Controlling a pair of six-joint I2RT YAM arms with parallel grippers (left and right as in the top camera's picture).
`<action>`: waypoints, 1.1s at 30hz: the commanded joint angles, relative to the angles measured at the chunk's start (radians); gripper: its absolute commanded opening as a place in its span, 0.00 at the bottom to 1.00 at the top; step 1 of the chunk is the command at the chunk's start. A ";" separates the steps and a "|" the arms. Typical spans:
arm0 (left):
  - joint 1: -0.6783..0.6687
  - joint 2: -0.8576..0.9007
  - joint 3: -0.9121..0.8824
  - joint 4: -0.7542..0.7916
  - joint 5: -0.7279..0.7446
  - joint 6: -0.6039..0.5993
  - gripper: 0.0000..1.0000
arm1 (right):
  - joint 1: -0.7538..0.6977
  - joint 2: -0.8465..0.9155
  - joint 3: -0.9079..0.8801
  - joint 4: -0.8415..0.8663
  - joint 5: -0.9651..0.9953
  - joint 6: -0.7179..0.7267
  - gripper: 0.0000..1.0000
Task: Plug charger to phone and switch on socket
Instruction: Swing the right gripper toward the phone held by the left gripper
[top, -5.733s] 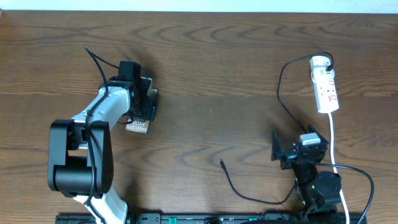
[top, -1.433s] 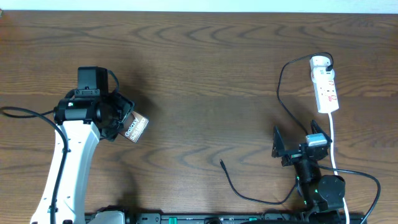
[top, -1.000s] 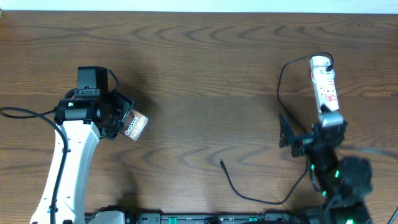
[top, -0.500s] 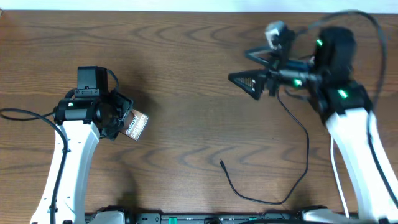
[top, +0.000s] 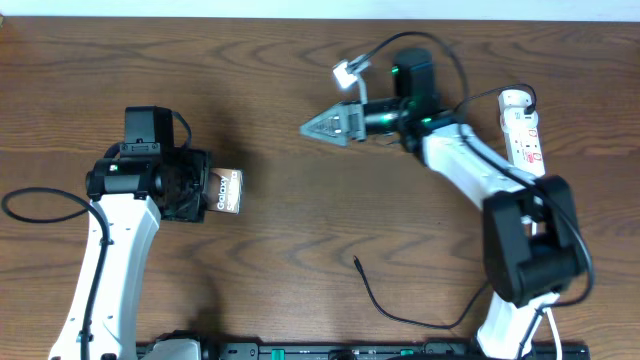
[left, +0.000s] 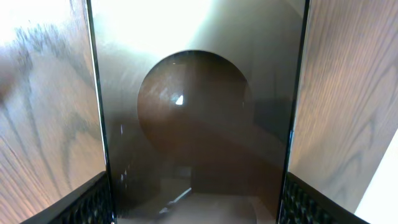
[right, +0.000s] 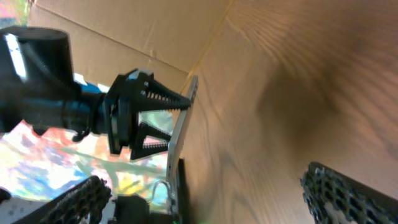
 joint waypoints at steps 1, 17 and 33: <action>-0.014 0.006 0.013 -0.001 0.011 -0.122 0.07 | 0.064 0.013 0.011 0.065 0.043 0.212 0.99; -0.060 0.061 0.013 0.022 -0.021 -0.259 0.07 | 0.213 0.014 0.011 0.125 0.211 0.361 0.87; -0.060 0.061 0.013 0.071 -0.021 -0.274 0.07 | 0.260 0.014 0.010 0.035 0.254 0.323 0.85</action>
